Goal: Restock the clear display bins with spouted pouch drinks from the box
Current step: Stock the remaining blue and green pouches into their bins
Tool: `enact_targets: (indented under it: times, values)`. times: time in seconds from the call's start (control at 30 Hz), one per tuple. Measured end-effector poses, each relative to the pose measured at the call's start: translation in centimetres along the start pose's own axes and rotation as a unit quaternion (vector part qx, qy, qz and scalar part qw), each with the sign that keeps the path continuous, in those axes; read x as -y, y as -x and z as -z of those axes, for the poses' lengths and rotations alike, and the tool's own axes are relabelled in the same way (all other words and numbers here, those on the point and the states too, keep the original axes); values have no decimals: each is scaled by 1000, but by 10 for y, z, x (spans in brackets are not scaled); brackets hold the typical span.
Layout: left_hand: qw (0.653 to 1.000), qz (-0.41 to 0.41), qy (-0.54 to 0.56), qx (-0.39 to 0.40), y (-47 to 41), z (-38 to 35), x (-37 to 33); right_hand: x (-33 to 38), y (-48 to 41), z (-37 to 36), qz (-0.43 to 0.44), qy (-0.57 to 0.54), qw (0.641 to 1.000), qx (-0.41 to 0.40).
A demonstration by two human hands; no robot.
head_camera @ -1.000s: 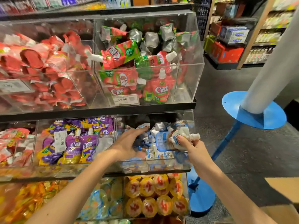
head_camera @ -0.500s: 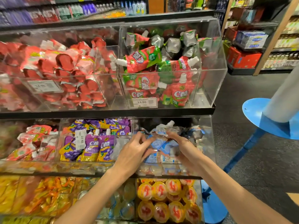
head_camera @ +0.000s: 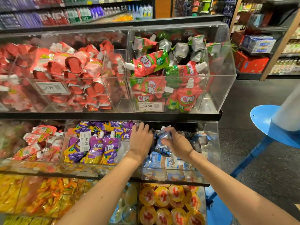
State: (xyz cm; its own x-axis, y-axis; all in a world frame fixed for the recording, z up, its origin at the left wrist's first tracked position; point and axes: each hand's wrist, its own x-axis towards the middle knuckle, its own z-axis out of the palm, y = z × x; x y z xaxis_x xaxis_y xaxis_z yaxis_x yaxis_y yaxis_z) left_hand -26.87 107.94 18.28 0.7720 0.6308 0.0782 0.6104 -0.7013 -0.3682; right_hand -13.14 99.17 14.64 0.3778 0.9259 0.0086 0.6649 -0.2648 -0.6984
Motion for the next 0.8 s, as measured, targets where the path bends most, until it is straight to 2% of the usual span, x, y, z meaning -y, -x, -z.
enact_targets:
  times: [0.1, 0.17, 0.23, 0.33, 0.5, 0.57, 0.67, 0.73, 0.8]
  values:
    - [1000, 1, -7, 4, -5, -6, 2, -3, -8, -10, 14, 175, 982, -71]
    - [1000, 2, -1, 4, -6, -8, 3, -5, -14, -14, -11, 272, 960, -65]
    - [1000, 8, 18, 2, -8, -10, 3, -4, -20, -18, -35, 292, 953, -77]
    - [999, 16, 39, -3, -9, -14, 1, 3, -25, -15, -27, 278, 952, -121]
    - [999, 17, 35, -3, -3, -13, -1, -6, -20, -9, -34, 319, 946, -42]
    - [997, 27, 69, 6, 3, -7, -4, -9, -13, -3, -30, 259, 965, -13]
    - [975, 71, 209, -29, 17, 1, -15, -7, 8, 13, 6, 134, 990, -43]
    - [922, 89, 368, -81, 31, 9, -30, -6, 42, 27, 19, 26, 995, -96]
    - [860, 76, 490, -119, 43, 27, -57, -15, 89, 43, -1, -15, 990, -143]
